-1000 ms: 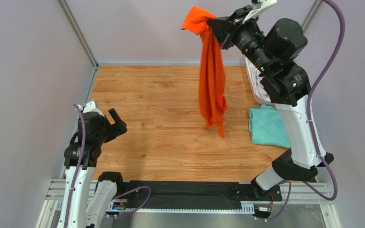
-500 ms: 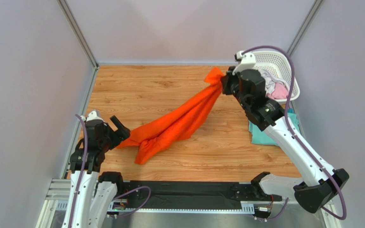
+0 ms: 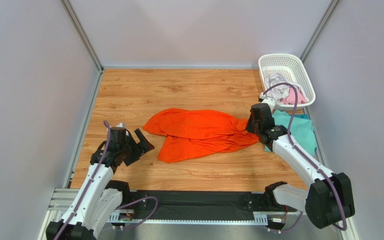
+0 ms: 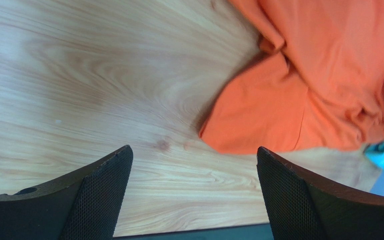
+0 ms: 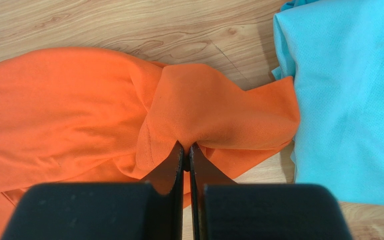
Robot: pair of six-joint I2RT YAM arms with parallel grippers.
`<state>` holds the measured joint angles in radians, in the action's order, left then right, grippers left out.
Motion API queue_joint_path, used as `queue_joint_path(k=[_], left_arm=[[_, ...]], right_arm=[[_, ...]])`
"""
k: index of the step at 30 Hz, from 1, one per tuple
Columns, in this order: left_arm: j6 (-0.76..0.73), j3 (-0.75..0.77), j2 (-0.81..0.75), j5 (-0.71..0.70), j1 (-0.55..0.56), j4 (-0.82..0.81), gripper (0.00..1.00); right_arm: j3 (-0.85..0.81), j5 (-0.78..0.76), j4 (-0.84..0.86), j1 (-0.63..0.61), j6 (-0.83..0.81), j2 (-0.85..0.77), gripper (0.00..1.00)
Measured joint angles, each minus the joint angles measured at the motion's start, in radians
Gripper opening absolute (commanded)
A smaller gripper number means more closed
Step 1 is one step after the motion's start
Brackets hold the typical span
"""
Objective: Fold and stack the t-shirts
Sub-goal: Move the tshirt to the center of the board, then flatten the tshirt out
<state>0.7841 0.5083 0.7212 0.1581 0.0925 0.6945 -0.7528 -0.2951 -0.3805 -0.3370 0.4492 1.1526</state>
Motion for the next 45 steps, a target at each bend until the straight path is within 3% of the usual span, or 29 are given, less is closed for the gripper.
queue_joint_path(k=[10, 14, 25, 28, 29, 36, 45], left_arm=[[0.022, -0.051, 0.256, 0.059, 0.189, -0.210, 0.77], [0.028, -0.029, 0.372, 0.057, 0.263, -0.250, 0.56], [0.047, -0.021, 0.467, -0.010, 0.358, -0.290, 0.26], [0.040, 0.017, 0.512, -0.050, 0.358, -0.289, 0.03], [0.033, 0.035, 0.530, -0.070, 0.358, -0.287, 0.00], [0.002, 0.088, 0.528, -0.146, 0.358, -0.286, 0.00], [-0.032, 0.156, 0.157, -0.212, 0.358, -0.224, 0.00]], right_arm=[[0.022, -0.003, 0.004, 0.000, 0.035, -0.014, 0.00], [0.036, -0.003, 0.004, 0.010, 0.045, -0.023, 0.00], [0.053, 0.006, 0.003, 0.026, 0.052, -0.048, 0.00], [0.056, 0.015, 0.004, 0.026, 0.052, -0.067, 0.00], [0.061, 0.017, 0.004, 0.026, 0.053, -0.078, 0.00], [0.068, 0.039, 0.003, 0.026, 0.051, -0.135, 0.00], [0.036, 0.086, -0.029, 0.026, 0.060, -0.206, 0.00]])
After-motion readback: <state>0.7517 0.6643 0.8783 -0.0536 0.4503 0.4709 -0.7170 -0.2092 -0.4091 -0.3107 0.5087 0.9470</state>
